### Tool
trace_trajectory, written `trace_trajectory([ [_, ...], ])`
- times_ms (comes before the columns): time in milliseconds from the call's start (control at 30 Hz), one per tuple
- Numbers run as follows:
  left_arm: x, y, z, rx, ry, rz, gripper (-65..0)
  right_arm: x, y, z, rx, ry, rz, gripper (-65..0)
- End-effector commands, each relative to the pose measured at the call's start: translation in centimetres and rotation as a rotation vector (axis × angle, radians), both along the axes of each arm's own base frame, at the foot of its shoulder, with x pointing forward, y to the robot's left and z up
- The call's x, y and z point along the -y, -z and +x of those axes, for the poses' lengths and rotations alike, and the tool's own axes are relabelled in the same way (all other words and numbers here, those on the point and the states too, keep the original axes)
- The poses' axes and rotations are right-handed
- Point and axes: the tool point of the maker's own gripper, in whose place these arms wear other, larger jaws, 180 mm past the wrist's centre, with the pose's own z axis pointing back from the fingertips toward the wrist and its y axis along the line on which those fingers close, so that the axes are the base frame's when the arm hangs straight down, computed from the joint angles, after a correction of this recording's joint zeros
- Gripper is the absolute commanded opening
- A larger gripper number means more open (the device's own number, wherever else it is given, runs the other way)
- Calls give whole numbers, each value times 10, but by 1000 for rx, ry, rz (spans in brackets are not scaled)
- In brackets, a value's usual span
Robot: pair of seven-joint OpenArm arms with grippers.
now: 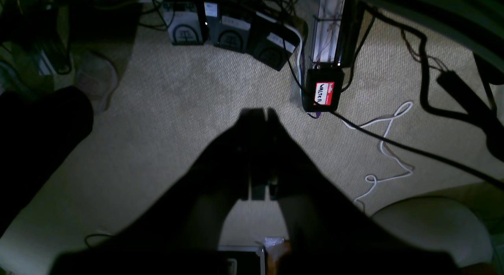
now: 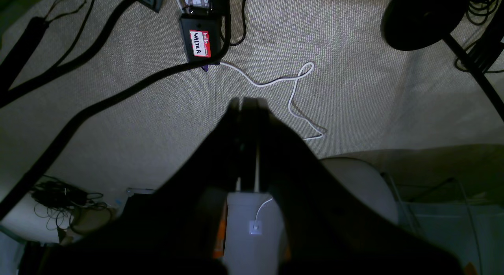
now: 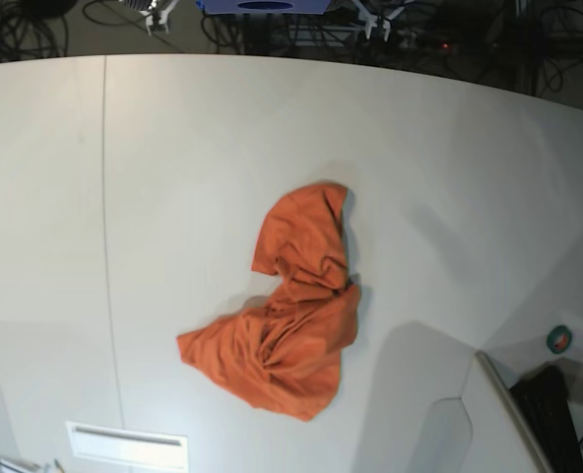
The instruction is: Layout the t-shirt on the table in an organized manner, then fold the t-shirt properly
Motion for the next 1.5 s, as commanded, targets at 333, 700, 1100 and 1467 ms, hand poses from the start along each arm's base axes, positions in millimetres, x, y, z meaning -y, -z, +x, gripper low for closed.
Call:
trace_trajectory([
  [333,1,-5,-15,15,25,0,-650,19,-2,-10,-18,-11,-34,-650],
  [700,-1,-5,-9,31,8,4,-650,19,-2,-10,-18,-10,-34,-650],
  [1100,-3,-2,-24,-33,1,8,-650,20,-2,-12,-24,-11,-35,-650],
  [1467,-21,-6,-41,-53,33,32,-650,39,-11,-61,-93,-6,-65,-650],
])
